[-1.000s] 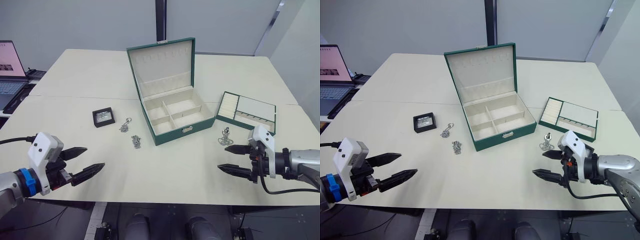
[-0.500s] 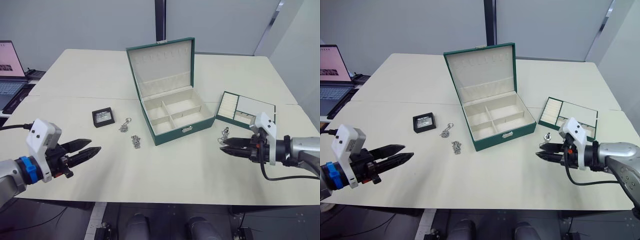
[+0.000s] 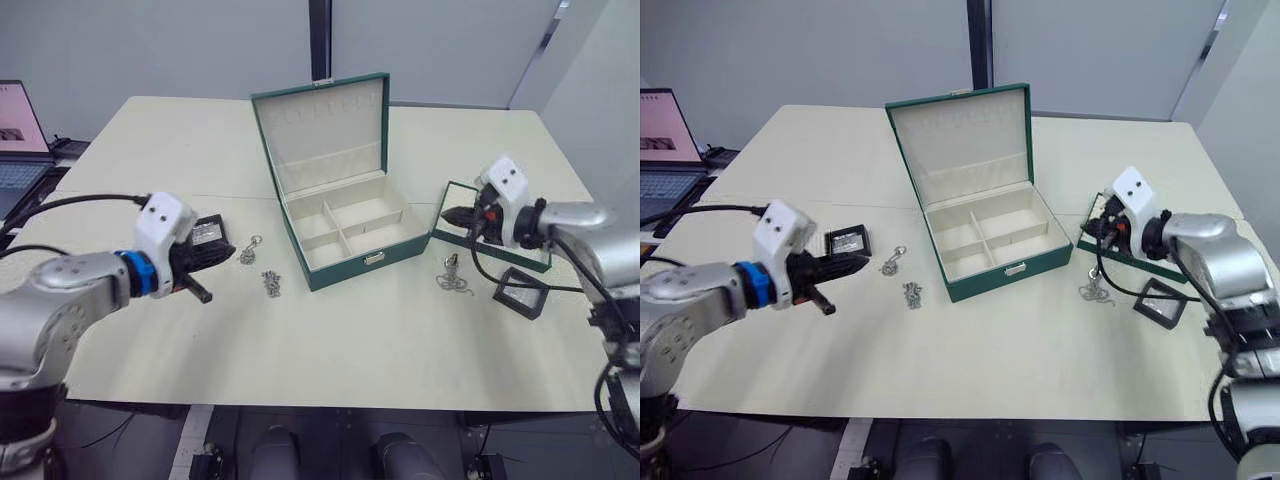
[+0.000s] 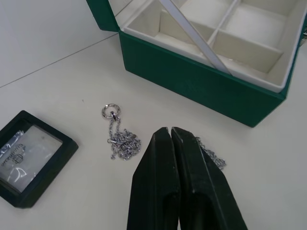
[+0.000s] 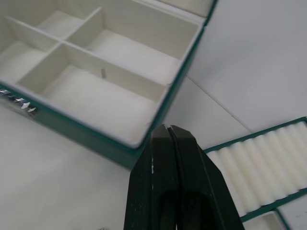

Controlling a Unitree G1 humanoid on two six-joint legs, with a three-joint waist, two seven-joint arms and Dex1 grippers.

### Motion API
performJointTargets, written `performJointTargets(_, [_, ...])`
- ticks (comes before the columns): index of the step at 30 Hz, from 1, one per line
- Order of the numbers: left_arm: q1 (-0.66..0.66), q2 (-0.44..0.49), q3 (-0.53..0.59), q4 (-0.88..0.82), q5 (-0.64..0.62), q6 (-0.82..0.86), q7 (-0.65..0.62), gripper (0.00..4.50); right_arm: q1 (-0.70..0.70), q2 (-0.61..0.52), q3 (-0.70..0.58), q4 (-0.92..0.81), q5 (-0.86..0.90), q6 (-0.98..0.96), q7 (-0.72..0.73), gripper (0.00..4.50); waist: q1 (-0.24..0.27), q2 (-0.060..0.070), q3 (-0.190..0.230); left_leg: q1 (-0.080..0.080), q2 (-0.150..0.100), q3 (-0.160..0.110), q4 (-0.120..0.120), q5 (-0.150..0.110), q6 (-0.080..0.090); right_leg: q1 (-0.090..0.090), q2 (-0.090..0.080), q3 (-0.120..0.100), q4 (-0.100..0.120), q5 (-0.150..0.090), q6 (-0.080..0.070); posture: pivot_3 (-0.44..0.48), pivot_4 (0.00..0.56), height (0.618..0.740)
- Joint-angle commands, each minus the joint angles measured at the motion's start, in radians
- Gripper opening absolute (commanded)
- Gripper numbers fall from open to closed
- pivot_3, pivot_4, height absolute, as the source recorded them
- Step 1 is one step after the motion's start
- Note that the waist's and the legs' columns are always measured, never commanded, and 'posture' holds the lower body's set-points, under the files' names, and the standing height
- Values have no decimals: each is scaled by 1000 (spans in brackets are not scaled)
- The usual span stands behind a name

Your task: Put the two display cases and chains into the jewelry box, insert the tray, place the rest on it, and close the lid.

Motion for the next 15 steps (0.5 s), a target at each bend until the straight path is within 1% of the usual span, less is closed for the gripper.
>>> performJointTargets(1, [-142,-28,-149,136,141,-53,0,40,-133,50,25,244,-105,-140,0,0,0,0,0,0,0,0,0,0,0,0,0,0,0,0,0,0,150,740])
performJointTargets(4, [-251,-71,-267,284,252,-129,-41,40,-218,94,49,432,-167,-251,37,0,0,0,0,1,0,1,2,0,0,0,0,0,0,0,0,0,150,740])
performJointTargets(8, [-353,-127,-359,454,350,-234,-114,40,-290,146,54,614,-221,-363,64,0,-1,1,0,0,1,3,2,0,0,-1,0,0,-1,0,0,0,150,740])
performJointTargets(11, [-410,-179,-388,563,401,-292,-149,40,-319,174,53,711,-259,-425,73,0,-1,1,1,0,1,3,2,1,-1,-1,0,0,0,0,0,0,150,740])
performJointTargets(15, [-467,-246,-411,680,453,-353,-182,40,-328,205,43,772,-284,-465,83,0,-2,1,0,1,1,3,2,1,0,0,0,-1,1,0,0,0,150,740])
